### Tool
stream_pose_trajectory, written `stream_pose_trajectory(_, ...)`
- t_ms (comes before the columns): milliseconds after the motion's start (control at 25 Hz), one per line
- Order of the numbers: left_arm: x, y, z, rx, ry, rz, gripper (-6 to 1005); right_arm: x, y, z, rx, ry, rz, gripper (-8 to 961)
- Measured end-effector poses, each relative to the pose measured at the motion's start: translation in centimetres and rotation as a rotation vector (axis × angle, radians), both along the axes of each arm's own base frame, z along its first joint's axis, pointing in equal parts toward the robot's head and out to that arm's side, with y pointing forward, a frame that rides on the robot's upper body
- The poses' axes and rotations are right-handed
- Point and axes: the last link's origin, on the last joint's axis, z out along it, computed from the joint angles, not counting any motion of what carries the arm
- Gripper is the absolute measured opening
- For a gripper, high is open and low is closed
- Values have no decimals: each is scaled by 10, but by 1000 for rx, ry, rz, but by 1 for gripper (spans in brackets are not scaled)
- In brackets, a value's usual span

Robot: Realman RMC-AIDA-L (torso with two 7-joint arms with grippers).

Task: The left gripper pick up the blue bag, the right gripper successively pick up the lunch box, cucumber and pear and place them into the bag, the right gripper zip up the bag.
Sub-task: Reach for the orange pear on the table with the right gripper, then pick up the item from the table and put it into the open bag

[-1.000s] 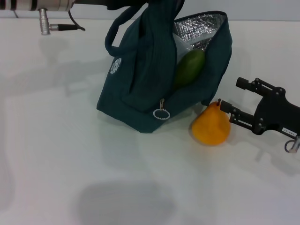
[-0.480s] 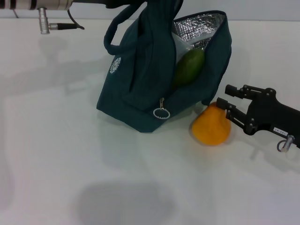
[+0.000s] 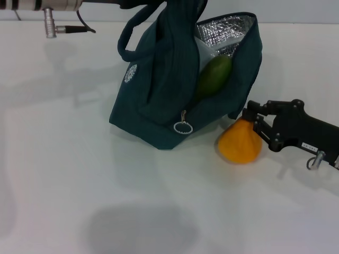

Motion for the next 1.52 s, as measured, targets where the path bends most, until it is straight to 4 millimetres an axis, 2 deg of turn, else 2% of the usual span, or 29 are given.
stream_pose_trajectory(160, 0, 0, 1, 3, -7, -3, 72, -1, 0, -2, -14, -8, 6, 70)
stream_pose_trajectory(680, 1, 0, 2, 7, -18, -9, 72, 0, -8, 0, -36, 36, -2, 37)
stream_pose_trajectory(960, -1, -1, 3, 9, -17, -5, 72, 13, -16, 20, 33, 80, -22, 38)
stream_pose_trajectory(1120, -4, -1, 5, 14, -15, 2, 72, 9, -18, 30, 64, 128, 10, 40)
stream_pose_trajectory(1480, -5, -1, 4, 13, -17, 5, 72, 2, -8, 45, 125, 177, 26, 42)
stream_pose_trajectory(1520, -5, -2, 4, 12, -17, 5, 72, -5, -4, 53, 143, 210, 55, 42)
